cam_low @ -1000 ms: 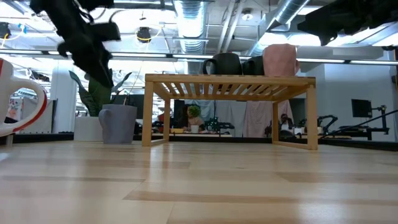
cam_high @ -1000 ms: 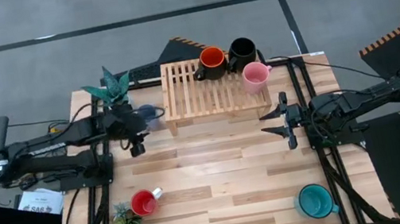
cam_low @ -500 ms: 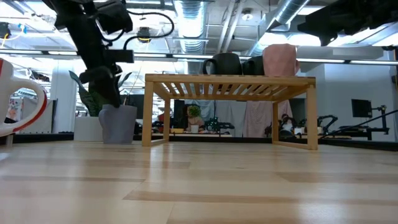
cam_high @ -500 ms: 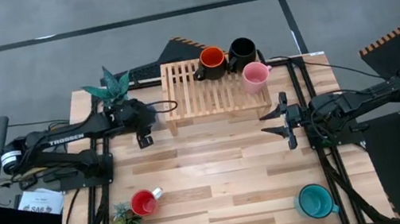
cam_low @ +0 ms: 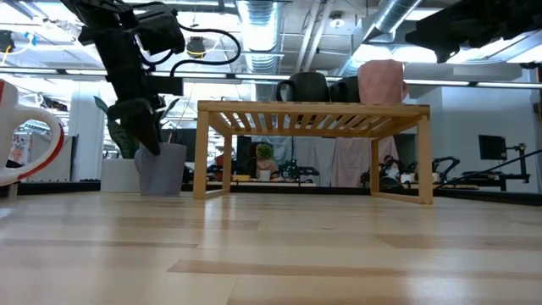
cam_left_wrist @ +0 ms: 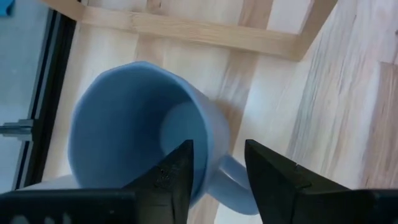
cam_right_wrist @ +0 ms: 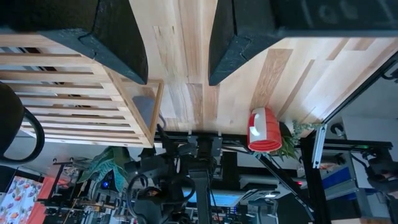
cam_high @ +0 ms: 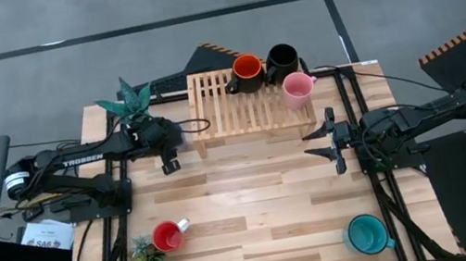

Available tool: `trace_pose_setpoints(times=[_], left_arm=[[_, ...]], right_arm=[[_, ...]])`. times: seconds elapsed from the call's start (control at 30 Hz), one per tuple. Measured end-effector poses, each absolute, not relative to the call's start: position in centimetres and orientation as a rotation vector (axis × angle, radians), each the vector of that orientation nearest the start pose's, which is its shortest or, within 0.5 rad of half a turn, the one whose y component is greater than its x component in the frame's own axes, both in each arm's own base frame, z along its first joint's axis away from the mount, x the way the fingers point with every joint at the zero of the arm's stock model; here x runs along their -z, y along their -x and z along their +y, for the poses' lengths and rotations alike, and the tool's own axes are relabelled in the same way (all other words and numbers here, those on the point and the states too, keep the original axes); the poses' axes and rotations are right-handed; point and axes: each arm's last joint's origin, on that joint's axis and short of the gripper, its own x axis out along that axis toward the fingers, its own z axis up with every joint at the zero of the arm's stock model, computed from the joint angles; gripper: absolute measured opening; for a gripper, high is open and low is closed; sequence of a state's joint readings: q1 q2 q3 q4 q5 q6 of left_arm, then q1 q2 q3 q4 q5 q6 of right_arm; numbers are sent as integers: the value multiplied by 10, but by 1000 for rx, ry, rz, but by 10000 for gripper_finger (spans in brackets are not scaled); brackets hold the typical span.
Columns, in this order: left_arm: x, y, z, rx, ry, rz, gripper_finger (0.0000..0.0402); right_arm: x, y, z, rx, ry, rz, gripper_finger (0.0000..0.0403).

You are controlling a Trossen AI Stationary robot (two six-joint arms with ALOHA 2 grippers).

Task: Place coffee mugs
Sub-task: Put the violet mug on the shelf

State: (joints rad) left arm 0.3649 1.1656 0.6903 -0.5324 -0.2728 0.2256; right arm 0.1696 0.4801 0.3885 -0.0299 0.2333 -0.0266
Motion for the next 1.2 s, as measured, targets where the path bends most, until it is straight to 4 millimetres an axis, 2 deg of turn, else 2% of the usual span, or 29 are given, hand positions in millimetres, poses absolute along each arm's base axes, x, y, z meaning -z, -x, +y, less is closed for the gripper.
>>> trace_pose_setpoints(times=[0.1,0.23,0.27,0.37,0.5,0.83,1.2], left_arm=[[-206,-195,83,-466,-152,1086,94],[-206,-194,83,-481,-159,1106,20],[-206,-193,83,-481,-154,1116,11],[-208,-190,82,-480,-146,1154,8],[-223,-190,79,-484,-108,1188,4],[-267,-189,63,-478,-97,1057,2],[-288,-172,56,-503,-65,943,0]], right_arm=[[-251,-130,15,62,51,120,193],[-251,-130,15,62,51,120,193],[-251,-130,15,62,51,120,193],[-251,-130,15,62,51,119,193],[-251,-130,15,62,51,120,193],[-251,-130,15,62,52,125,193],[-250,-130,15,62,52,129,193]])
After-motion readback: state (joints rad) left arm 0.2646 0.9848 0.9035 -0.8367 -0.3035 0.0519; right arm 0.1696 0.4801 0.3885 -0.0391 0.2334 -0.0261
